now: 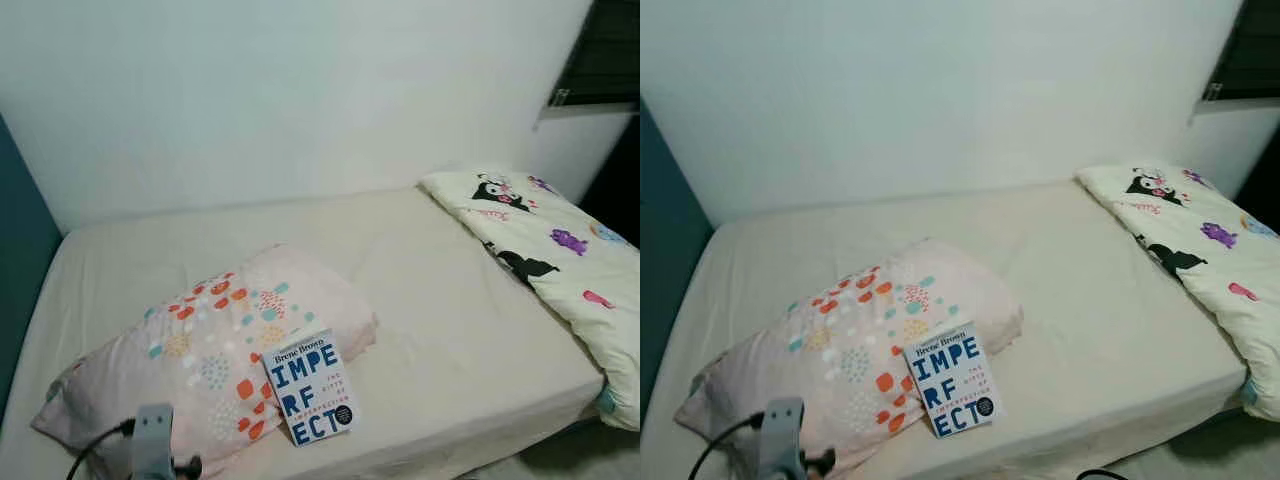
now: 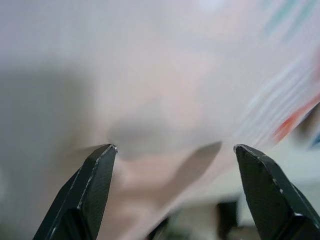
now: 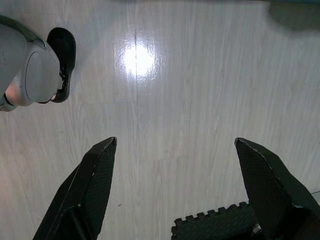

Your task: Clean up the room

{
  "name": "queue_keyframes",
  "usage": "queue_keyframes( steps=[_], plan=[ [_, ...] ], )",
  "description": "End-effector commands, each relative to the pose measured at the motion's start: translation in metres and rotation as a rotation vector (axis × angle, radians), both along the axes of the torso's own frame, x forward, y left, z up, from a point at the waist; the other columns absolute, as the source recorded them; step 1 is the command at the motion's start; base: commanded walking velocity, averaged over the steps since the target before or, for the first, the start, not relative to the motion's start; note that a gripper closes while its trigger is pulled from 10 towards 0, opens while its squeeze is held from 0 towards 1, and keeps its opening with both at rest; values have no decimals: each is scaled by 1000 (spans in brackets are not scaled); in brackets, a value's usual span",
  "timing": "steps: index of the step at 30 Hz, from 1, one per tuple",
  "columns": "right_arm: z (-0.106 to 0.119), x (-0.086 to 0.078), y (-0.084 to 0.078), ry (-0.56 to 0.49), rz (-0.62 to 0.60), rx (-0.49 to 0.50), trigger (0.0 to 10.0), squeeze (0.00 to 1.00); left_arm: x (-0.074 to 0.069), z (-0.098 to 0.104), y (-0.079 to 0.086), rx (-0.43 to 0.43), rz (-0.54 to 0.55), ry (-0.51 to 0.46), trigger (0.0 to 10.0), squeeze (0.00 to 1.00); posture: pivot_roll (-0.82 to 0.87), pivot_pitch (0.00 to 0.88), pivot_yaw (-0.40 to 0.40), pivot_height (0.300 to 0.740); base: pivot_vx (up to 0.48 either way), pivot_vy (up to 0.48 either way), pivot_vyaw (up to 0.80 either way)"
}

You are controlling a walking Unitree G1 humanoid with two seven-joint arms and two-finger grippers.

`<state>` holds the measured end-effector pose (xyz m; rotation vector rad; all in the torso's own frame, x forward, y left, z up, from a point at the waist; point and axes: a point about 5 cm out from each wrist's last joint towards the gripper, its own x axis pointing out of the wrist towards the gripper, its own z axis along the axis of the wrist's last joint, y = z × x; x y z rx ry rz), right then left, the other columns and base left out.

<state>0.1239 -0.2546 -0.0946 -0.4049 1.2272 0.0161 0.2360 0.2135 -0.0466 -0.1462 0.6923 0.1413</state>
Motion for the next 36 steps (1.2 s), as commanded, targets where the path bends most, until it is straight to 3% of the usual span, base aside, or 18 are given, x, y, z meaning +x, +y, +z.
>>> queue_keyframes(
  steps=[1,4,6,9,11,19,23,32,34,36],
  plan=[
    [0,-2,-1,-4,-24,0,10000,0,9,6,-6,-29,-18,-51,10000,0,24,0,-51,740,0,0,0],
    [0,-2,-1,-3,-24,-2,10000,0,18,13,-6,-54,-8,-91,10000,0,22,0,-48,740,0,0,0],
    [0,-2,-1,-3,-26,-3,10000,0,23,18,-1,-53,61,-112,10000,0,22,0,-48,740,0,0,0],
    [0,-2,-1,-5,-27,-6,10000,0,31,26,4,16,93,-147,10000,0,14,0,-46,740,0,0,0],
    [0,-2,-2,-10,-31,-9,10000,0,41,36,4,84,76,-193,10000,0,13,0,-47,740,0,0,0],
    [0,-3,-3,-41,-86,-13,10000,0,57,52,-2,155,-21,-261,10000,0,15,0,-51,740,0,0,0],
    [0,-6,-5,-75,-191,-23,10000,0,51,46,-3,228,-76,-233,10000,0,9,0,-49,715,0,0,0],
    [2,-5,-7,-170,-280,-68,10000,0,36,31,-6,296,-146,-160,10000,0,6,0,-51,680,0,0,0],
    [37,60,-33,-341,-281,-100,10000,0,30,26,-5,325,-176,-138,10000,0,2,0,-50,670,0,0,0],
    [66,98,-45,-456,-285,-108,10000,0,27,23,-4,342,-194,-126,10000,0,2,0,-50,660,0,0,0]
  ],
)
